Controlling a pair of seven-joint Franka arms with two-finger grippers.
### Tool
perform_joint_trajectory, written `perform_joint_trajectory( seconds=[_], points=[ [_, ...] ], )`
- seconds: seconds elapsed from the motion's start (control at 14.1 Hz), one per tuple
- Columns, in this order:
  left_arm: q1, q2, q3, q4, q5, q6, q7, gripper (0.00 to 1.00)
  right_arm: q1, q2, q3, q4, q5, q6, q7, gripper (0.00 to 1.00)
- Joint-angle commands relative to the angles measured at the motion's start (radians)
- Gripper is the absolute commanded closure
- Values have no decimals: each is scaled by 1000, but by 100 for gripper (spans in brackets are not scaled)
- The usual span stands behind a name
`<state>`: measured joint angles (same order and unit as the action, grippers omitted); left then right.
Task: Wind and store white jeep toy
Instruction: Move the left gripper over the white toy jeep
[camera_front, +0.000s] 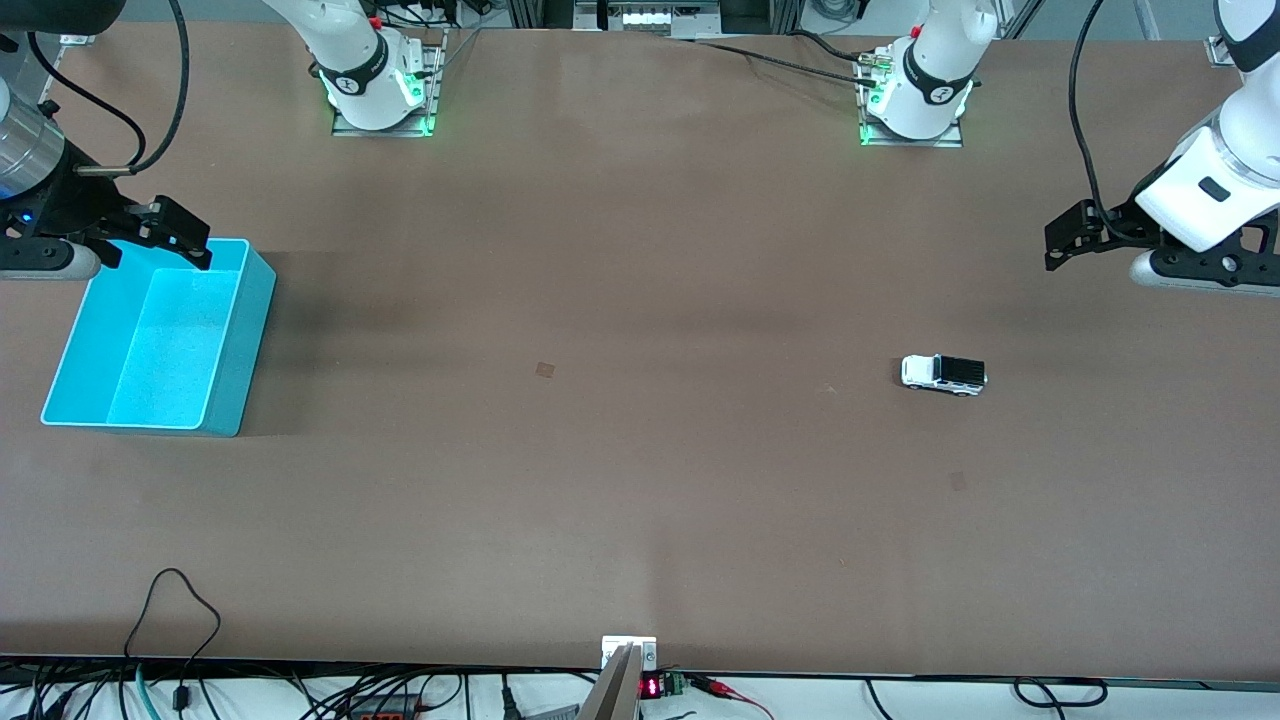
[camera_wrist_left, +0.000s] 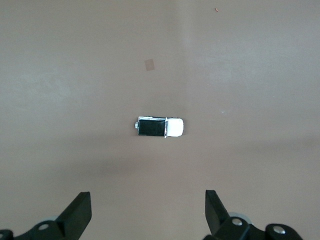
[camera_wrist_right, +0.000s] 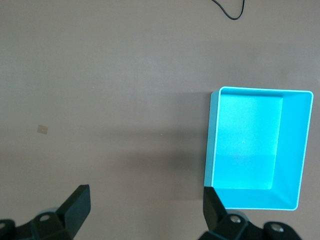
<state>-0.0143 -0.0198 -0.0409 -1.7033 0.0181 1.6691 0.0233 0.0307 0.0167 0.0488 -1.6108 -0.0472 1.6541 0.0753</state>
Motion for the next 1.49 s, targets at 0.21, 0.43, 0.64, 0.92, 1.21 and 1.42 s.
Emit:
perform_joint_trajectory(
  seconds=[0.21,0.43,0.64,0.92,1.21,1.42],
  points=[
    [2,-8,-4,-4,-18,-2,14,0,0,-12,2,-8,9,-4,11,0],
    [4,0,1,5,-33,-52,14,0,0,-12,2,-8,9,-4,12,0],
    [0,18,-4,31,-53,-176,14,0,0,-12,2,-8,9,-4,11,0],
    [-1,37,-4,45,-49,-250,30,0,0,-12,2,-8,9,-4,11,0],
    [4,61,3,42,-37,-301,359,0,0,-12,2,-6,10,-4,12,0],
    [2,76,1,31,9,-290,544,0,0,-12,2,-8,10,-4,12,0]
  ],
)
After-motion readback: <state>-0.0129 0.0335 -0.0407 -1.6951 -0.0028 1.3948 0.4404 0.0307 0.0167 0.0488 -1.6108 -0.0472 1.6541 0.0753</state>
